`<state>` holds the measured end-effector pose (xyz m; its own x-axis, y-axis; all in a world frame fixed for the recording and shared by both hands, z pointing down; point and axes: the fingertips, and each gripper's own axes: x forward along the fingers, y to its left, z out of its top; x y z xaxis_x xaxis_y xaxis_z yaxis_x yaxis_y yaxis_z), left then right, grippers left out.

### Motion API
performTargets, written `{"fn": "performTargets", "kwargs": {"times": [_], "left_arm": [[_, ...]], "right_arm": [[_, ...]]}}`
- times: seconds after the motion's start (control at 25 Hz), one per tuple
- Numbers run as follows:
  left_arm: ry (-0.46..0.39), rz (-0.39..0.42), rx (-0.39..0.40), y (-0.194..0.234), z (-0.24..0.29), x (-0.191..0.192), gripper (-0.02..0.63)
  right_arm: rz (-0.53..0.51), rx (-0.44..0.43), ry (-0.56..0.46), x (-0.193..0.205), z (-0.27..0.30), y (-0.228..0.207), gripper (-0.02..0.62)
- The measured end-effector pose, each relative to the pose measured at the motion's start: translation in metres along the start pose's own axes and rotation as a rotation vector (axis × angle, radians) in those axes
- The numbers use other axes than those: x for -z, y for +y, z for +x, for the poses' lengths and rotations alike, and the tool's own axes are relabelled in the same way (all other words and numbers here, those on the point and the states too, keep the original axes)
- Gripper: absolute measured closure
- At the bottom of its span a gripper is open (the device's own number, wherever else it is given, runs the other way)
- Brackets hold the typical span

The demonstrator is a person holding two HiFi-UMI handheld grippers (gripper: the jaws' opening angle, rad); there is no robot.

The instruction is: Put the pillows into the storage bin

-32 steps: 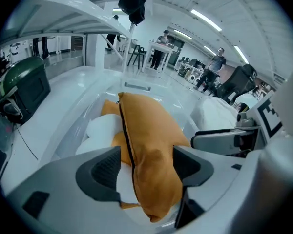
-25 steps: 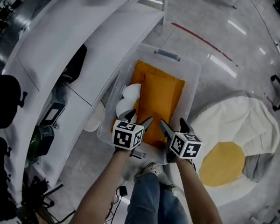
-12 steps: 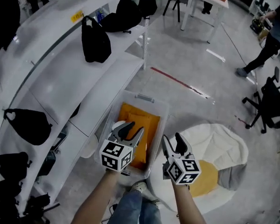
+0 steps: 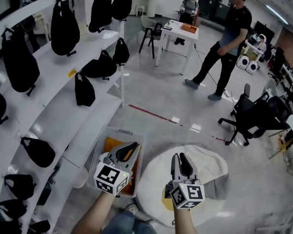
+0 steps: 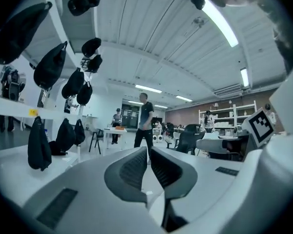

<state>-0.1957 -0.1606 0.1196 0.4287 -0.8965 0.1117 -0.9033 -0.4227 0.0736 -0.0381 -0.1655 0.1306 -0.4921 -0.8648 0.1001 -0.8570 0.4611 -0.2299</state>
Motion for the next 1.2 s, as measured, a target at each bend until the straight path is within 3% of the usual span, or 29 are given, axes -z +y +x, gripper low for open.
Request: {"fn": "performTargets", "kwargs": {"times": [0.12, 0.32, 0.68, 1.2], "left_arm": [[-0.048, -0.002, 0.036, -0.03, -0.009, -0.031, 0.572], [-0.071, -0.012, 0.102, -0.076, -0.024, -0.047, 0.582], [-0.076, 0.028, 0.188, -0.132, -0.025, -0.036, 0.584], [-0.061, 0.047, 0.263, -0.162, -0.018, -0.024, 0.586]], "right_arm": [[-0.004, 0.072, -0.047, -0.031, -0.041, -0.012, 0.531], [-0.015, 0.158, -0.1, -0.048, -0.1, -0.026, 0.559], [-0.038, 0.277, -0.136, -0.05, -0.157, -0.053, 0.594], [-0.05, 0.365, -0.136, -0.044, -0.193, -0.076, 0.595]]}}
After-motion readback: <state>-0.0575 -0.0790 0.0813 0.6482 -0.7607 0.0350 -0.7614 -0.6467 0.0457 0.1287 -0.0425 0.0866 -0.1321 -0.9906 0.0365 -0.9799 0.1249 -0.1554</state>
